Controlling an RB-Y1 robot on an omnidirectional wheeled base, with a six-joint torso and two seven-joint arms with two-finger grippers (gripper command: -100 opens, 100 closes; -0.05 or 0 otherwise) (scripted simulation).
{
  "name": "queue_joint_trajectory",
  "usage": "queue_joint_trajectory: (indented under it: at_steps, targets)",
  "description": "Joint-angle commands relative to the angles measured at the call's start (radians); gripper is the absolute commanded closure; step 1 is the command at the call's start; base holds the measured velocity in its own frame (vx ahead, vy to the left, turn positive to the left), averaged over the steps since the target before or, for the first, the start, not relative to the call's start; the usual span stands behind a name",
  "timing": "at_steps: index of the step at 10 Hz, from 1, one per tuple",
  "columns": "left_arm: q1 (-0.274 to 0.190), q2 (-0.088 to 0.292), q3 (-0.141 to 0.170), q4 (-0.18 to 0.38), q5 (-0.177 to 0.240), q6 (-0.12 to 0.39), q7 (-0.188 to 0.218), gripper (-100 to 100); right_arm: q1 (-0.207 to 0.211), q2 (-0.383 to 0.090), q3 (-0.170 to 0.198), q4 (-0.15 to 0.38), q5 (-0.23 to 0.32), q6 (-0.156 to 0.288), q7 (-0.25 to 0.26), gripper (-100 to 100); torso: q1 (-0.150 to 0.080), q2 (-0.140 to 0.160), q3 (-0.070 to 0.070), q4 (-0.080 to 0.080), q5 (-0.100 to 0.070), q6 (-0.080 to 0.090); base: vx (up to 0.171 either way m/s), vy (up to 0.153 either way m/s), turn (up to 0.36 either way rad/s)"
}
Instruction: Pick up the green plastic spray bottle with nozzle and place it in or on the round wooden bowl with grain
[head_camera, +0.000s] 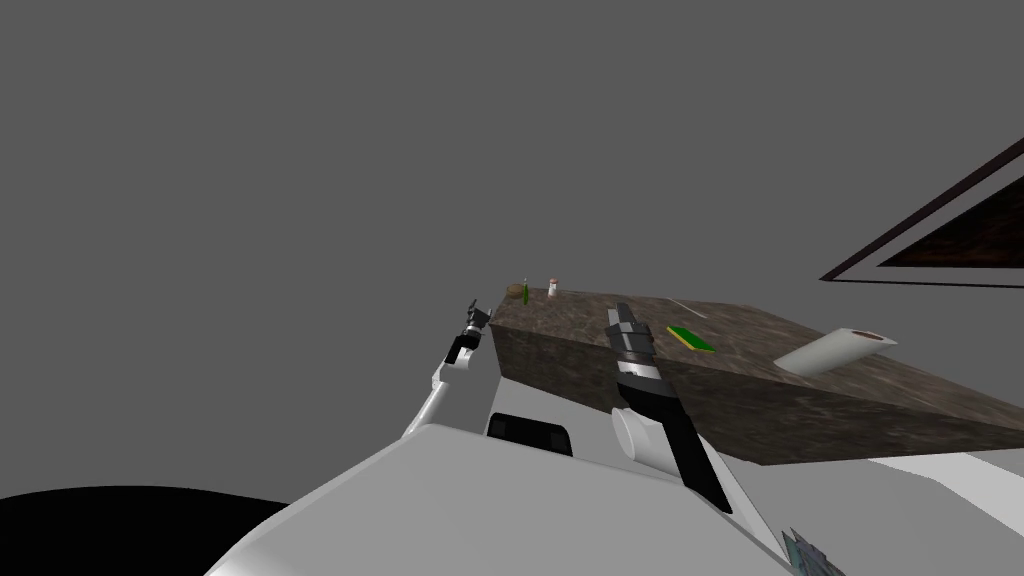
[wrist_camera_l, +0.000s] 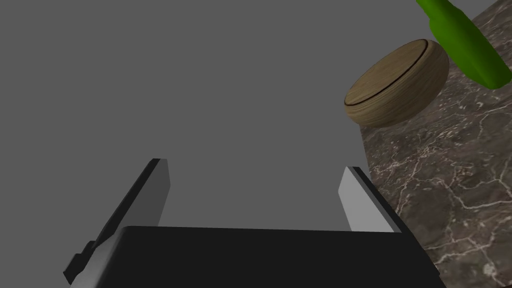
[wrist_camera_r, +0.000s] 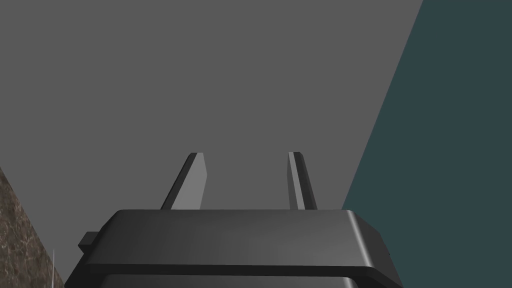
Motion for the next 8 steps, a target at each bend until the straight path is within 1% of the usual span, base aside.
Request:
queue_joint_trajectory:
  at_steps: [1,2,3,4,5,6,7,8]
  targets:
    - [-0.026,-0.002,0.004,0.045,0.012,0.008,0.014,-100,0.000,0.000,0.000,0.000,0.000,0.000,0.000,0,0.000,0.000,0.000,0.000,0.000,0.000,-0.038,-0.006,-0.006]
    - [-0.067,-0.005,0.010,0.080,0.035,0.022,0.038,-100,0.000,0.000,0.000,0.000,0.000,0.000,0.000,0,0.000,0.000,0.000,0.000,0.000,0.000,-0.037,-0.010,-0.011]
    - [-0.071,-0.005,0.010,0.103,0.035,0.022,0.038,-100,0.000,0.000,0.000,0.000,0.000,0.000,0.000,0,0.000,0.000,0.000,0.000,0.000,0.000,-0.027,-0.012,-0.009]
    - [-0.113,-0.007,0.018,0.133,0.057,0.036,0.063,-100,0.000,0.000,0.000,0.000,0.000,0.000,0.000,0,0.000,-0.001,0.000,0.000,0.000,0.000,-0.025,-0.020,-0.015]
    - [-0.116,-0.007,0.018,0.160,0.057,0.036,0.063,-100,0.000,0.000,0.000,0.000,0.000,0.000,0.000,0,-0.001,-0.001,-0.001,0.000,0.000,0.000,-0.018,-0.020,-0.012]
    - [-0.161,-0.009,0.026,0.195,0.078,0.051,0.088,-100,0.000,0.000,0.000,0.000,0.000,0.000,0.000,0,-0.001,-0.001,-0.001,0.000,0.000,0.000,-0.016,-0.023,-0.020]
    - [-0.162,-0.009,0.026,0.219,0.078,0.051,0.088,-100,0.000,0.000,0.000,0.000,0.000,0.000,0.000,0,-0.001,-0.002,-0.001,0.000,0.000,0.000,-0.010,-0.023,-0.013]
    - [-0.162,-0.009,0.026,0.219,0.078,0.051,0.088,-100,0.000,0.000,0.000,0.000,0.000,0.000,0.000,0,-0.001,-0.002,-0.001,0.000,0.000,0.000,-0.004,-0.013,0.004]
